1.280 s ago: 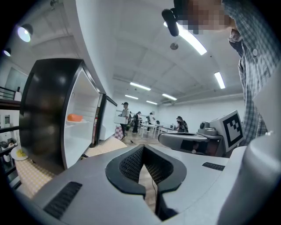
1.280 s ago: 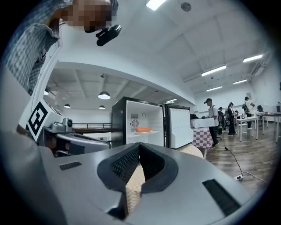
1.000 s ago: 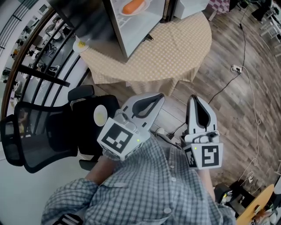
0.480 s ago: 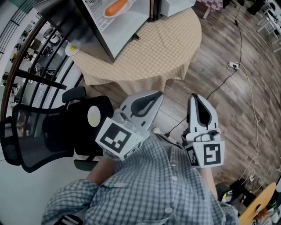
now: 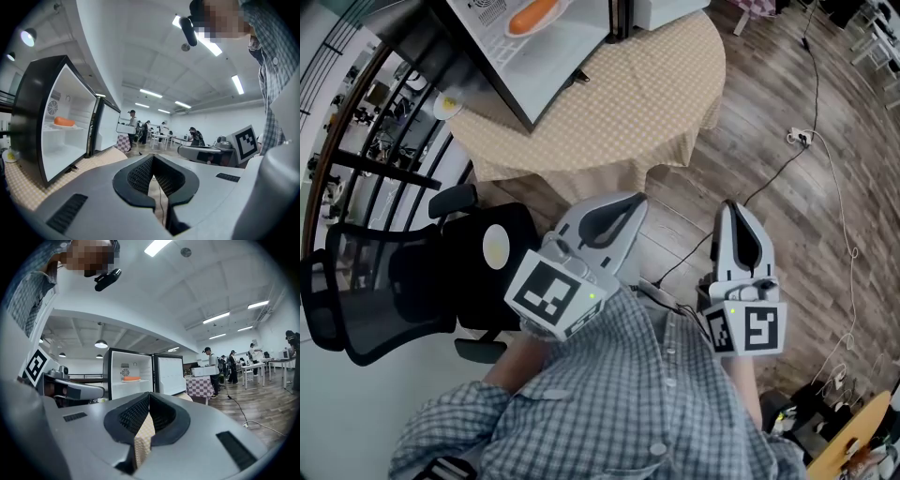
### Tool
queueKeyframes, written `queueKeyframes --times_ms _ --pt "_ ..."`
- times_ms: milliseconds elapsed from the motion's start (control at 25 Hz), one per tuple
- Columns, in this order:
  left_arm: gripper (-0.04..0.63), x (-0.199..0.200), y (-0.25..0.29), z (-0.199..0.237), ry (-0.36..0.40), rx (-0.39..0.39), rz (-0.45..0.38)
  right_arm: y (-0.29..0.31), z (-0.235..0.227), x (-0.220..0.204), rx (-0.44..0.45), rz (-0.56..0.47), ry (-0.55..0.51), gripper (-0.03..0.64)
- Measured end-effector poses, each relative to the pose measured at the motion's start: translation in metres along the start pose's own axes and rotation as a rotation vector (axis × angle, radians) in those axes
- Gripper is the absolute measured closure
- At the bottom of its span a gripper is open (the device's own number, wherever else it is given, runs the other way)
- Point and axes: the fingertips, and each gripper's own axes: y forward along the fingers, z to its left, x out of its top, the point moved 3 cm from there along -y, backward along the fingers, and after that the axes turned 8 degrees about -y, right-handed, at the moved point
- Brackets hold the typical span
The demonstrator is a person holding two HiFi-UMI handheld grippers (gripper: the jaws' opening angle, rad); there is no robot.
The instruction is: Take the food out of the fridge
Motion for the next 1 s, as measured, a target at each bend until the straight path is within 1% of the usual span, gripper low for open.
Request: queueKeyframes --times_ms 120,200,400,640,840,1000 --pt "0.590 0.002 0.013 0.002 -0.012 -0.021 -0.002 0.005 -0.006 -0.006 -0.009 0.001 0.041 0.606" --pt "0.590 0.004 0.025 0.005 -0.005 -0.027 -0.003 0.012 -0.011 -0.010 -0.013 0.007 0.053 0.606" --pt "0.590 0.016 0.060 0.018 0.006 -0.044 -0.015 0.036 -0.026 -0.011 -0.004 0.020 0.035 0.606" --pt "0.591 0.031 0.102 0.035 0.034 -0.069 -0.004 0.072 -0.056 -0.006 -0.001 0.017 0.038 0.606" --pt "0.590 0.043 0.133 0.056 0.040 -0.069 0.003 0.110 -0.080 -0.006 -0.012 0.033 0.055 0.606" --pt "0.591 0.052 0.149 0.077 0.037 -0.059 0.005 0.137 -0.090 0.000 -0.004 0.031 0.038 0.606"
